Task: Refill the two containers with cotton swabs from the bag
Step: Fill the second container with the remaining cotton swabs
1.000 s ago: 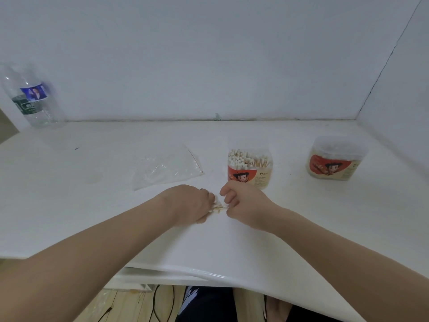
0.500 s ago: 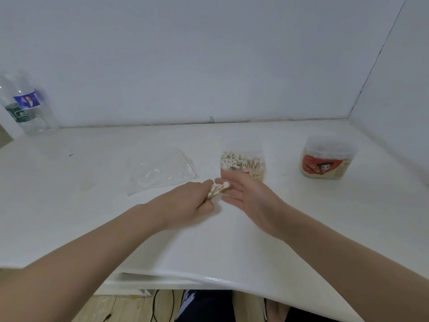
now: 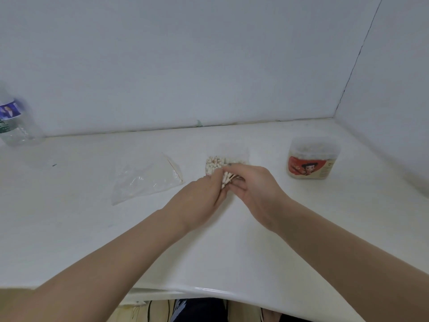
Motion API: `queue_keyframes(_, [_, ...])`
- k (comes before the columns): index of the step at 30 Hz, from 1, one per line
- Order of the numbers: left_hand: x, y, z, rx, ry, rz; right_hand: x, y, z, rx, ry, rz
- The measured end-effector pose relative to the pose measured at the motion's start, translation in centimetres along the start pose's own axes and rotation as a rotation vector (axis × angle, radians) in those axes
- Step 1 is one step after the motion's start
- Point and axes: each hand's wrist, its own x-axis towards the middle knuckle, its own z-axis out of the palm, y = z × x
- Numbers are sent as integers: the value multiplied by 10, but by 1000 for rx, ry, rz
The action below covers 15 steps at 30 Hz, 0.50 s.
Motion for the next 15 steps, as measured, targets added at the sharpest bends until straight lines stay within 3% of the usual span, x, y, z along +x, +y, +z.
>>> queue_keyframes(4, [20, 8, -17, -8, 52, -40, 9, -21, -3, -118, -17, -68])
queue_keyframes(9, [55, 19, -25, -304, 220, -116, 21, -51, -8, -337, 7, -209])
queue_keyframes(15, [90, 23, -26, -416, 210, -151, 33, -61, -22, -707, 87, -397])
